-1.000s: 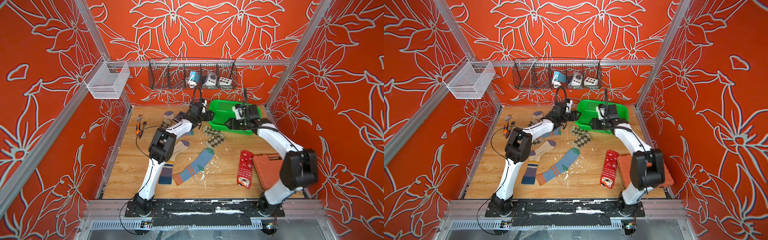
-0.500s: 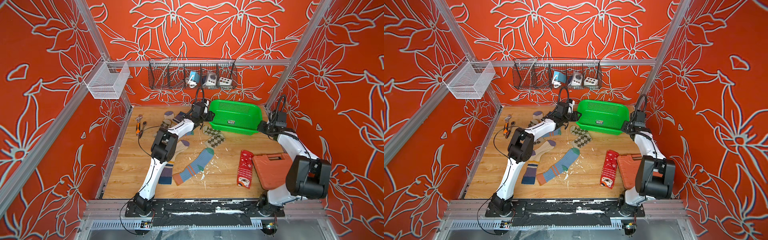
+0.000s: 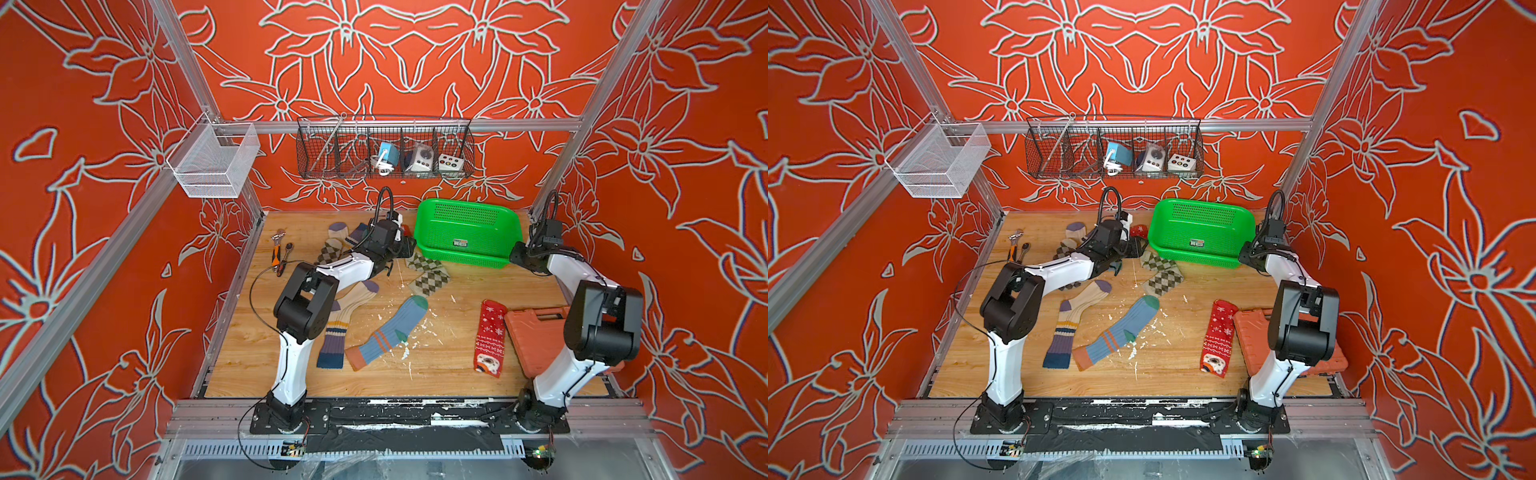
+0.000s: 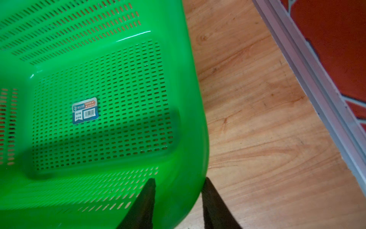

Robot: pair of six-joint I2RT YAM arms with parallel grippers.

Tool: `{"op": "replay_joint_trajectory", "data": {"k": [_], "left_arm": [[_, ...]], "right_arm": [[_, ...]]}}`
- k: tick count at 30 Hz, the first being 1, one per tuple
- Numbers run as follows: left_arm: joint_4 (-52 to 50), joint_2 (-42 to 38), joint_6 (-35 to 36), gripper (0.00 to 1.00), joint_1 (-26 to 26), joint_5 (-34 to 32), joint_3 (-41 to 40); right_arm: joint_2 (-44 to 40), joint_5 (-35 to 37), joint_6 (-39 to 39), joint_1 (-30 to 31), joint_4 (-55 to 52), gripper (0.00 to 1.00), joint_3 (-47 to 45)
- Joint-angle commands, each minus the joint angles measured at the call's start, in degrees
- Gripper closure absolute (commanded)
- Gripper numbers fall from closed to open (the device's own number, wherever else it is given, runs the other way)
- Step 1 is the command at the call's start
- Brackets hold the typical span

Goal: Place the socks together as a pair
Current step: Move the bin to the center of the board.

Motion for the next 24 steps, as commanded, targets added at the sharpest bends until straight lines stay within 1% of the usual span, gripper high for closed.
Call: {"op": "replay_joint_trajectory", "data": {"k": [1,6,8,12,14,18,21,24], "left_arm": [[6.9,-7.1,-0.6,0.56,0.9,-5.6,-5.7],[19.2,-19.5,-5.0,0.56,3.4,-8.1,-22.8],[21.7,-24.4,-5.6,0.57,3.9,-9.8,-27.9],[23.9,-32.9,-6.0,0.57,4.8,-13.6,-36.4],[24.3,-36.5,-6.3,0.57,5.4,-14.5,-39.4],[24.5,-41.7,-6.8,0.58,6.5,-15.5,-43.6],[24.3,-44.1,-6.8,0.58,7.3,-15.8,-45.1],[24.2,-45.1,-7.0,0.59,8.1,-15.6,-45.9]], "right_arm": [[1.3,-5.9,0.0,0.2,-0.6,0.68,1.4],[0.8,-11.4,-0.5,2.0,0.1,0.77,0.4],[0.4,-12.9,-0.7,2.9,-0.3,0.81,0.5],[0.0,-14.5,-1.2,5.5,-2.0,0.84,1.3],[-0.3,-15.3,-1.2,6.8,-2.5,0.86,1.6],[0.3,-15.1,-3.8,10.2,-5.8,0.89,3.4],[1.3,-14.7,-6.4,12.5,-9.5,0.91,5.5],[1.4,-11.9,-8.3,13.4,-12.0,0.92,6.5]]}}
